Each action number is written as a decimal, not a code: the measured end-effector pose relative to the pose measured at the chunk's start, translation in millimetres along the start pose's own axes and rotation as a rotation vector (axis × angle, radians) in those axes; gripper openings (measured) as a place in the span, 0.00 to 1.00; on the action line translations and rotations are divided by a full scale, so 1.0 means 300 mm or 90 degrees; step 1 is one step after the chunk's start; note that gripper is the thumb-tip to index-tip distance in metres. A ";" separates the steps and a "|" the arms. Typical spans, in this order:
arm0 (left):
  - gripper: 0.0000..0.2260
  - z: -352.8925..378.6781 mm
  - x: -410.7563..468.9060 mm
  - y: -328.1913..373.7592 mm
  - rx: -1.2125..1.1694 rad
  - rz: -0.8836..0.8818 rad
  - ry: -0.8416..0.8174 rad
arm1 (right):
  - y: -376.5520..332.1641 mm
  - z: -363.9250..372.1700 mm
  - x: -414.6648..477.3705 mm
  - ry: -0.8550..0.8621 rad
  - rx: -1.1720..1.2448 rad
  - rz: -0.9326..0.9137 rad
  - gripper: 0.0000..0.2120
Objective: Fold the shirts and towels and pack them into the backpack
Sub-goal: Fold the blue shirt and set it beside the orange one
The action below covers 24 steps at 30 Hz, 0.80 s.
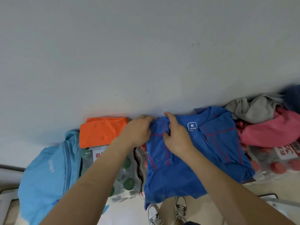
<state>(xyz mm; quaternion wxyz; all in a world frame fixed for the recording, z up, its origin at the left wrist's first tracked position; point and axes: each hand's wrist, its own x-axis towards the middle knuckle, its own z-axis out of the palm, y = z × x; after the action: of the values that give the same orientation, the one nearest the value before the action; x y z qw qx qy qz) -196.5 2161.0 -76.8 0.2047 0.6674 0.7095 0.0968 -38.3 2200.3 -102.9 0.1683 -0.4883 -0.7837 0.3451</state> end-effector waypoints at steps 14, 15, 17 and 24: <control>0.19 0.045 -0.002 -0.014 0.103 -0.017 0.237 | 0.020 0.045 -0.036 0.148 -0.251 -0.096 0.24; 0.17 0.048 -0.035 0.017 0.081 -0.004 0.272 | 0.017 0.030 -0.045 0.147 -0.261 -0.113 0.21; 0.15 0.078 -0.130 0.072 0.057 0.040 0.287 | 0.016 -0.012 -0.089 0.121 -0.252 -0.161 0.14; 0.14 0.267 -0.367 0.110 -0.046 -0.038 0.153 | 0.074 0.006 -0.315 -0.032 -0.315 -0.208 0.09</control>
<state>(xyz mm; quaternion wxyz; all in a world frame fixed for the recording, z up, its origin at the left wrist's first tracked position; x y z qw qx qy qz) -130.2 2044.5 -117.5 0.1450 0.6220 0.7442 0.1955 19.2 2122.5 -113.0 0.0778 -0.3734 -0.9160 0.1240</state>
